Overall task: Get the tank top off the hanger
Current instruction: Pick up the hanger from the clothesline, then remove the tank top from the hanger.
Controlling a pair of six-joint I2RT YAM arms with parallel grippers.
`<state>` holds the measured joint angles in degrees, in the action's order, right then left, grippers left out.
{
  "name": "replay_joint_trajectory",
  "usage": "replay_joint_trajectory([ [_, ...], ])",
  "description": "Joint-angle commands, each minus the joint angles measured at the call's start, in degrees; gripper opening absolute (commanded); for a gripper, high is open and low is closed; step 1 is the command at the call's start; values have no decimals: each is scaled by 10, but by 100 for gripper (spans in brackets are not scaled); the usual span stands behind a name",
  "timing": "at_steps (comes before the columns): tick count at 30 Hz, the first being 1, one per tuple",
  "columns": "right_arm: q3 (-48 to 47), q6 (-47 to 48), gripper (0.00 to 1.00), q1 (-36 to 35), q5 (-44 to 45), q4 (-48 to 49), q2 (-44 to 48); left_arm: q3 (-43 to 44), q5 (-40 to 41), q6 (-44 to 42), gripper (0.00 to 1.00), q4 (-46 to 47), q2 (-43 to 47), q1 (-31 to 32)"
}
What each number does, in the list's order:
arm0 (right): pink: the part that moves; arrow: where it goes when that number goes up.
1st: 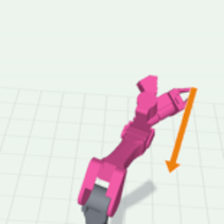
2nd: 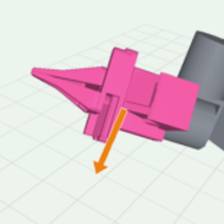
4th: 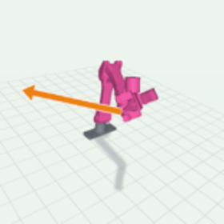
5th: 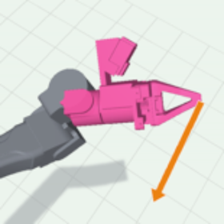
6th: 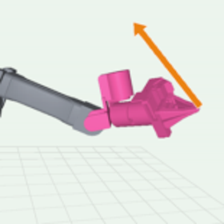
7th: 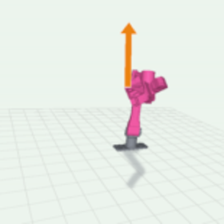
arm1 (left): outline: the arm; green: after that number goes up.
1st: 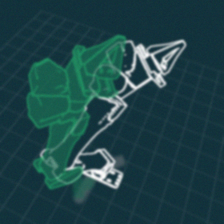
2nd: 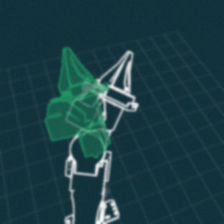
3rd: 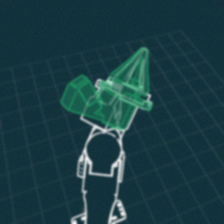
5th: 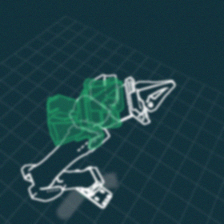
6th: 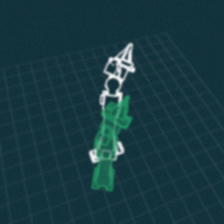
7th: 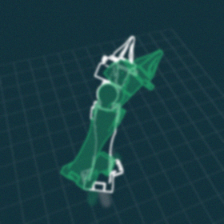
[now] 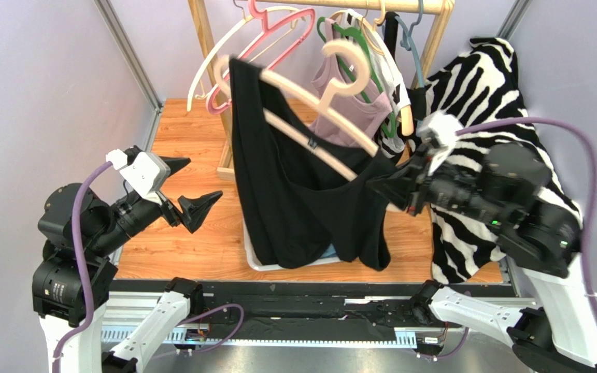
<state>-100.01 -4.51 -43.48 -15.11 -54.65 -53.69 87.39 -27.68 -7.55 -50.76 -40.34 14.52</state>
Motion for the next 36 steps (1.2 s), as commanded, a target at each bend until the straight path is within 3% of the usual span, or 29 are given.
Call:
replay_joint_trajectory([
  [1, 64, -16, 0, -3, -6, 18, 55, -14, -33, 47, 99, 40, 19, -2],
  [10, 100, -16, 0, -4, -43, -4, 68, -136, -47, 98, 99, 137, 29, -2],
  [13, 104, -15, 0, -4, -52, -16, 65, -154, -38, 97, 99, 173, 17, -2],
  [22, 139, -11, 0, -4, -57, -4, 70, -159, -136, 123, 99, 215, -21, -2],
  [28, 149, -16, 0, -3, -77, 12, 59, -146, -153, 125, 76, 217, -45, -1],
  [33, 160, -24, 0, -4, -91, 22, 60, -123, -133, 118, 72, 227, -74, 0],
  [36, 167, -30, 0, -4, -98, 30, 63, -115, -121, 111, 60, 228, -93, 2],
])
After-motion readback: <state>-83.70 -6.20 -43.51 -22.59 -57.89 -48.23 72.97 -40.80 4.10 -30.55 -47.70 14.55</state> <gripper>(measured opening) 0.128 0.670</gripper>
